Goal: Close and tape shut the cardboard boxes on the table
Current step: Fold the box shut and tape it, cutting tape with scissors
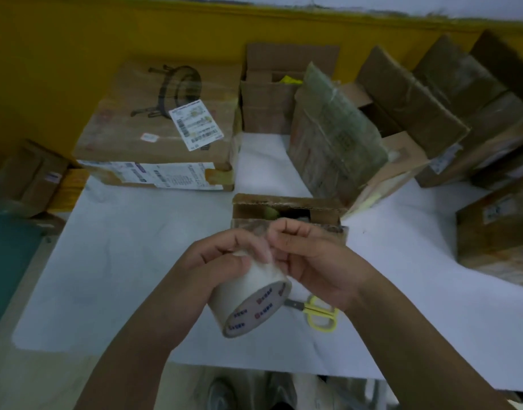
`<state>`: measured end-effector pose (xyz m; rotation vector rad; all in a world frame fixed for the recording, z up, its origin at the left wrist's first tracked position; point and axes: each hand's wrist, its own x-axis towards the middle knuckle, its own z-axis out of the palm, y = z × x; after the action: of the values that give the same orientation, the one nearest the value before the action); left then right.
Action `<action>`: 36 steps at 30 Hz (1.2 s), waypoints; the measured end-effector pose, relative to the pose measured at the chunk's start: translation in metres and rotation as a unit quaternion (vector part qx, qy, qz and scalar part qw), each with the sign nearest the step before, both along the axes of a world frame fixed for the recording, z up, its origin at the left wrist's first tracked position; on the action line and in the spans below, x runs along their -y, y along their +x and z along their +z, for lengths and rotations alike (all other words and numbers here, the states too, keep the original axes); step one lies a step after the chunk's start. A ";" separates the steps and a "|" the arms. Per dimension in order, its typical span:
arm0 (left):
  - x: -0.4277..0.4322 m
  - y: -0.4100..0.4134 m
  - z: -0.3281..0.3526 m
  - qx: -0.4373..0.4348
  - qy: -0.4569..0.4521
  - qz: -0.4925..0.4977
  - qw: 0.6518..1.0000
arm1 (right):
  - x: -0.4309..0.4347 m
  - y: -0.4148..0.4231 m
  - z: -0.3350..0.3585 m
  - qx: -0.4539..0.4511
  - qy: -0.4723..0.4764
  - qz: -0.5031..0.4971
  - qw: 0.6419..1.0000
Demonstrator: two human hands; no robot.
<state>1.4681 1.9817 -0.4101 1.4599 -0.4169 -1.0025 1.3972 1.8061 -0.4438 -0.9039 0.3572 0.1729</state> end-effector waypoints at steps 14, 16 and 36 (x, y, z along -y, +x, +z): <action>0.098 0.055 0.041 0.402 0.187 -0.117 0.889 | 0.084 -0.032 0.018 -0.068 -0.219 -0.252 0.940; 0.116 0.058 0.032 0.463 0.211 -0.133 0.851 | 0.083 -0.032 -0.001 -0.091 -0.193 -0.292 0.932; 0.133 0.043 -0.036 0.400 0.214 -0.027 0.891 | 0.088 -0.031 -0.052 -0.203 -0.285 -0.307 0.885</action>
<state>1.5115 1.8487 -0.4460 2.2642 -0.8665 -0.4943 1.3663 1.7186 -0.4953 -1.2858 1.1096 -0.3590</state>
